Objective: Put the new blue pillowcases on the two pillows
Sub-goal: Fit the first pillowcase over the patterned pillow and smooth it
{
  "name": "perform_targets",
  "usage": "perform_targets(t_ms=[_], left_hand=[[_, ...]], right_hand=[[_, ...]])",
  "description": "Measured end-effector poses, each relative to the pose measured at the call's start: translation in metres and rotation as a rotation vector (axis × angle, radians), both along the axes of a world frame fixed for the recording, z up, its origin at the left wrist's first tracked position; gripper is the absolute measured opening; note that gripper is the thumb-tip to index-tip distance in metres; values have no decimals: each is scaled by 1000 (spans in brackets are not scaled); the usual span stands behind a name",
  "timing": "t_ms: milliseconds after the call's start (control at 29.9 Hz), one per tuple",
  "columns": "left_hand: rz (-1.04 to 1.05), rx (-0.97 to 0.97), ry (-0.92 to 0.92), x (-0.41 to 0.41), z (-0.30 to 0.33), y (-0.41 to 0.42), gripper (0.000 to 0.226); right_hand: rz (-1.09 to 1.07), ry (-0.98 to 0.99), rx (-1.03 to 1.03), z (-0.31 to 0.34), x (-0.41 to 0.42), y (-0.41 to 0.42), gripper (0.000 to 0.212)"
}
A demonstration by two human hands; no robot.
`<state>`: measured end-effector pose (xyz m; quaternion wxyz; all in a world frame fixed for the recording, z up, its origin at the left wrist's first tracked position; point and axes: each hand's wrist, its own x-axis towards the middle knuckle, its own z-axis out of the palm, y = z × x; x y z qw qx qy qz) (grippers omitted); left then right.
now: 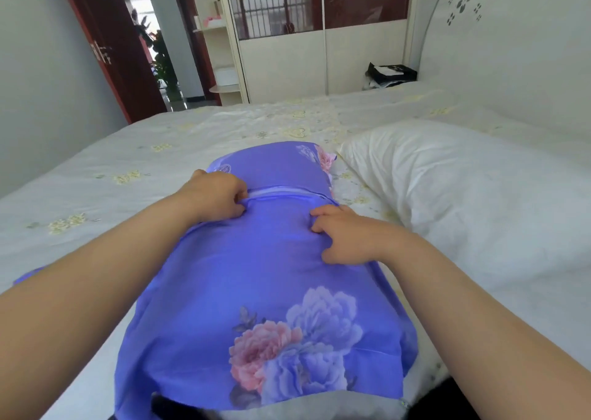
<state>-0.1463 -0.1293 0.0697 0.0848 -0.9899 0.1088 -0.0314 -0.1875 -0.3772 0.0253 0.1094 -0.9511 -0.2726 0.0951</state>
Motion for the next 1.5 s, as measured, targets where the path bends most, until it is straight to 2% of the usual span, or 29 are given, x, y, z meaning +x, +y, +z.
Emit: perform_targets(t_ms=[67,167,234,301,367,434,534,668,768,902,968,1035,1102,1169,1202,1302,1369,1436,1503], left_hand=[[-31,-46,-149,3,-7,3,12],[-57,-14,-286,9,-20,11,10],[-56,-4,-292,11,-27,18,12],[-55,-21,-263,12,-28,22,20],[-67,-9,-255,11,-25,30,21],[-81,11,-205,8,-21,41,20],[-40,-54,-10,3,-21,57,20],[48,42,99,0,-16,77,13],[116,200,166,-3,-17,86,23],[153,220,256,-4,-28,92,13],[159,250,160,-2,-30,91,11],[139,206,-126,1,-39,93,24],[110,129,-390,3,-54,96,27],[135,102,-478,1,-69,95,20],[148,122,-438,1,-74,93,18],[247,201,-131,-1,-66,81,25],[301,223,23,-1,-54,80,22],[322,241,40,-1,-51,80,20],[317,223,-51,-2,-55,81,22]], right_hand=[[-25,-73,-34,8,13,15,18],[-68,-165,38,7,30,37,13],[-104,-223,115,6,37,49,5],[-147,-258,171,4,42,54,22],[-188,-295,150,3,48,59,30],[-238,-318,49,5,54,65,37],[-322,-350,-99,11,60,71,51],[-272,-394,-218,13,67,81,37],[-257,-418,-305,8,66,85,27],[-218,-500,-357,-4,58,92,29],[-183,-520,-340,-9,55,94,28],[-191,-528,-360,-12,53,92,26],[-263,-541,-398,-17,48,89,26],[-335,-550,-426,-24,42,88,27],[-348,-556,-441,-25,39,88,27],[-348,-546,-538,-19,38,89,28],[-368,-490,-608,-11,37,90,27],[-397,-433,-643,-7,37,91,21],[-409,-402,-666,-5,37,93,16]])
